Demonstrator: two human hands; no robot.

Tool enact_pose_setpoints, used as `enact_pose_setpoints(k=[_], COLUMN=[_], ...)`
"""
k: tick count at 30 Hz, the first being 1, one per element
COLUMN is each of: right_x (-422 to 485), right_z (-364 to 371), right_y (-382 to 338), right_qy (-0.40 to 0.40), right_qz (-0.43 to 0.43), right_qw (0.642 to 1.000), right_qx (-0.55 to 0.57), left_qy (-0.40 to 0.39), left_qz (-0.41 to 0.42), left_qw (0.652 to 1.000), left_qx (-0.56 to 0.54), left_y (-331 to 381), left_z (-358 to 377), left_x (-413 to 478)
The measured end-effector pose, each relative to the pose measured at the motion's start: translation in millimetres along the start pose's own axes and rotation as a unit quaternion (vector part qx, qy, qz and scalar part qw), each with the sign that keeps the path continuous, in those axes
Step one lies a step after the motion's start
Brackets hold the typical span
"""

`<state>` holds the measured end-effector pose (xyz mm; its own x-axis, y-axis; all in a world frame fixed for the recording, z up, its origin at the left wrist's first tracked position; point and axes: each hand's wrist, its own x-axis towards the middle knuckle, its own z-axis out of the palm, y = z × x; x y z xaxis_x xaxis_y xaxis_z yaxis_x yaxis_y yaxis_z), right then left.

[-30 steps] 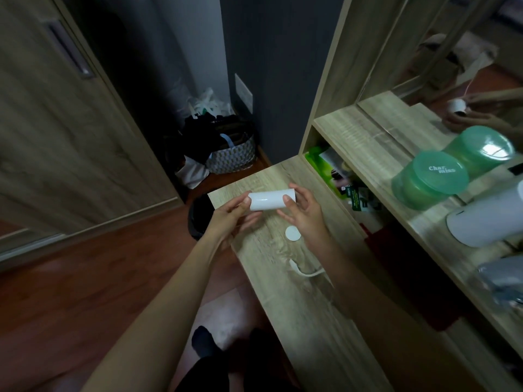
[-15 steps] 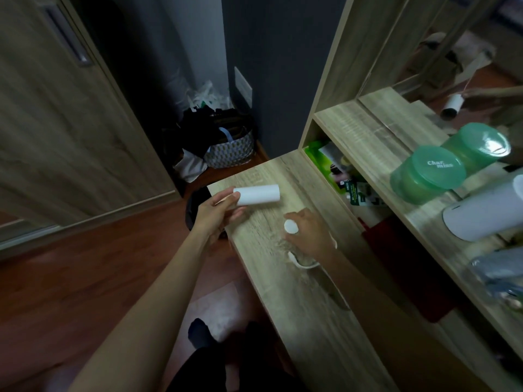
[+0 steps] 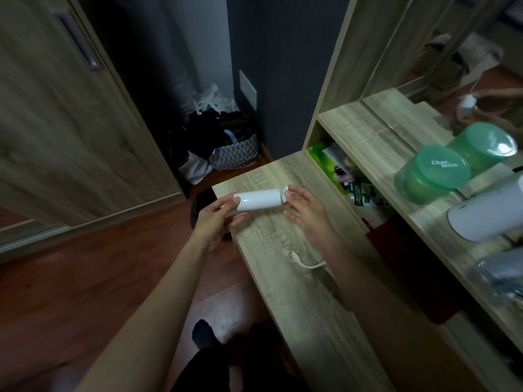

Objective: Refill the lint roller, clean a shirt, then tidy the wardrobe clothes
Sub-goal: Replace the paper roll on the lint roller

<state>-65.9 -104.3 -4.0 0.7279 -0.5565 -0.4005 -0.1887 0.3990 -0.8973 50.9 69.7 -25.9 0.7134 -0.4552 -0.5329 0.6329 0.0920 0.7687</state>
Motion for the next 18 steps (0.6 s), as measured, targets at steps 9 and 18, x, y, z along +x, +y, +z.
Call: enact_pose_setpoints(k=[9,18], right_x=[0.4,0.4], right_z=[-1.8,-8.0], right_y=[11.3,8.2], right_qy=[-0.002,-0.016], right_qz=[-0.03,-0.06], right_qw=[0.999,0.996], right_qx=[-0.027,-0.071], left_qy=[-0.005,-0.121], left_qz=[-0.006,-0.024], left_qw=[1.0,0.968], left_qx=[0.022,0.22], left_y=[-0.6,-7.6], left_z=[1.8,13.5], left_x=[-3.8,-13.2])
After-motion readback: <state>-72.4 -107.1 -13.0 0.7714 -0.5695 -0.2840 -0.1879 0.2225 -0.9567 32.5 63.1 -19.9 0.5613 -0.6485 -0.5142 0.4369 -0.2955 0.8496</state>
